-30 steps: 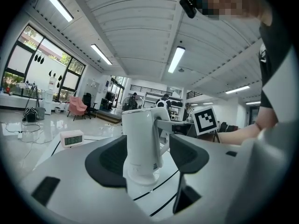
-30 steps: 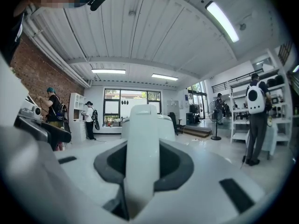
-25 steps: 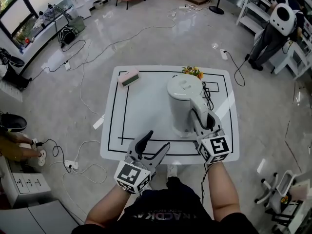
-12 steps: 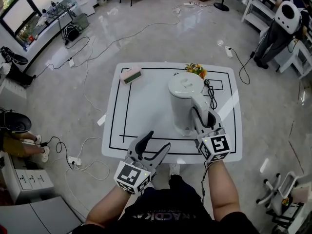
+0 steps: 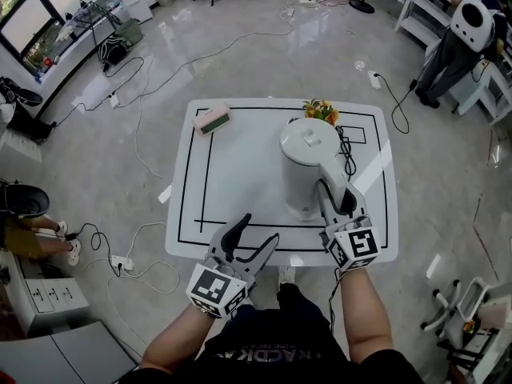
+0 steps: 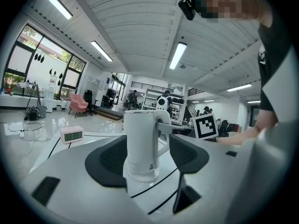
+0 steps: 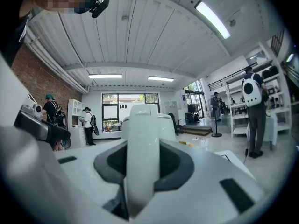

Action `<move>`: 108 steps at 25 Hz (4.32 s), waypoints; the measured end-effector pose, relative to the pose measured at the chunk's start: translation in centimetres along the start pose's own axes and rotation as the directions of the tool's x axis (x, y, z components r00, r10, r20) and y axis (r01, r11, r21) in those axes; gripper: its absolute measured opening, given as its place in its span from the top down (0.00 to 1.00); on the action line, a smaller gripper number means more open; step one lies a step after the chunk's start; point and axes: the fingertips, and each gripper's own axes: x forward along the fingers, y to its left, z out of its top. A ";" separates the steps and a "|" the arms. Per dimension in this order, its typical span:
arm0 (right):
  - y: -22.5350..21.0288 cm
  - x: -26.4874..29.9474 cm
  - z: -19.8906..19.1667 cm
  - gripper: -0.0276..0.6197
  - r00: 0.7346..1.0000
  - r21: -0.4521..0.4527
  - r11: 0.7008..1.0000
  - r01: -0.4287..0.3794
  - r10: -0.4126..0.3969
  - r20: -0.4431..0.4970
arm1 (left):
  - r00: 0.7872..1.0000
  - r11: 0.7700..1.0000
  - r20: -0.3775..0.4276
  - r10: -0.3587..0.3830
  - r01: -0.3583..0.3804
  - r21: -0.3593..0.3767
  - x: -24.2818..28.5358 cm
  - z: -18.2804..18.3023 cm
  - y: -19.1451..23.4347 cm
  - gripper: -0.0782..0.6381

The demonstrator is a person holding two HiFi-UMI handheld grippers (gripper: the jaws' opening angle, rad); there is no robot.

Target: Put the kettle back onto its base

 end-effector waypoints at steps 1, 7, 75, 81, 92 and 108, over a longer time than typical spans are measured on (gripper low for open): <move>0.1 -0.2 -0.1 0.79 1.000 -0.002 1.000 0.001 -0.001 0.003 | 1.000 1.000 -0.001 -0.003 0.003 0.000 0.0 0.0 0.0 0.49; 0.1 -1.2 -0.6 0.79 1.000 0.008 1.000 0.021 -0.021 0.023 | 1.000 1.000 -0.012 -0.018 0.018 -0.001 0.3 -0.4 -0.2 0.49; 3.0 -9.3 -4.2 0.72 0.940 -0.037 0.941 0.337 -0.339 -0.044 | 0.991 0.991 0.000 -0.131 0.131 0.019 -6.9 -0.5 1.0 0.50; 4.7 -10.7 -2.8 0.72 0.922 -0.079 0.920 0.384 -0.387 -0.018 | 0.989 0.988 0.014 -0.149 0.148 0.037 -9.6 -0.3 1.4 0.50; 13.7 -13.6 2.0 0.73 0.949 -0.103 0.944 0.312 -0.306 0.075 | 0.970 0.969 0.006 -0.242 0.242 0.055 -13.2 -0.8 -0.5 0.51; 17.3 -19.3 6.9 0.96 0.976 -0.111 0.974 0.195 -0.182 0.116 | 0.959 0.958 0.033 -0.282 0.279 0.071 -11.9 0.3 -9.2 0.62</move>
